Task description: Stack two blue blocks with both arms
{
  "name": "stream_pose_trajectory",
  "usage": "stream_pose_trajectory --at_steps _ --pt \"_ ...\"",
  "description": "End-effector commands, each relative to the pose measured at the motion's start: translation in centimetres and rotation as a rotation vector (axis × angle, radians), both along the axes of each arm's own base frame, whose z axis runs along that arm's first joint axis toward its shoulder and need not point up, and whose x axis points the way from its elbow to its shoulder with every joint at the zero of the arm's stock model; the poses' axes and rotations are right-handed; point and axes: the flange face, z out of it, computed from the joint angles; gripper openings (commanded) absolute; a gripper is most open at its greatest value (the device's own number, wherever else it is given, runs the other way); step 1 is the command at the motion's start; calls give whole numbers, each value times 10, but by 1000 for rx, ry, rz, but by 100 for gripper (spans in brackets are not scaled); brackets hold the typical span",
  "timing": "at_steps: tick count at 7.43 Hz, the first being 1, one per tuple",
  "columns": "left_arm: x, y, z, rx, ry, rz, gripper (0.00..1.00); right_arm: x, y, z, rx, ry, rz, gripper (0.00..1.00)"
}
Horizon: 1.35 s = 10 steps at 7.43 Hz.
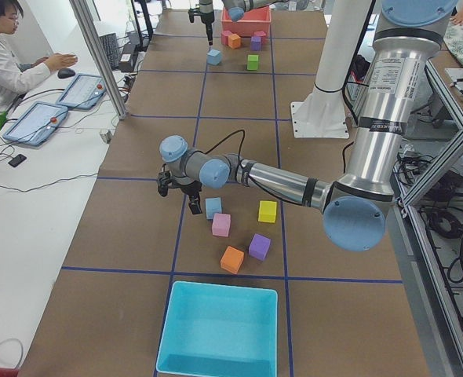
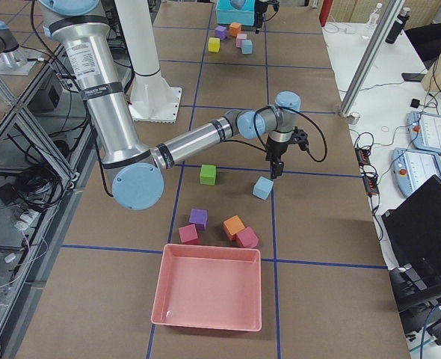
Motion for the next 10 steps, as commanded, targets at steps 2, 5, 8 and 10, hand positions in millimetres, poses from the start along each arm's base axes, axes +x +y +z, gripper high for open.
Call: stream_pose_trajectory --at_steps 2,5,8,10 --pt "31 14 5 -94 0 -57 98 -3 -2 9 -3 21 16 100" --pt "51 18 3 -88 1 -24 98 -3 -2 8 0 23 17 100" --pt "63 20 1 -37 -4 -7 98 -3 -2 15 -10 33 20 100" --pt "63 20 1 -35 -4 -6 98 -15 -1 23 -46 50 39 100"
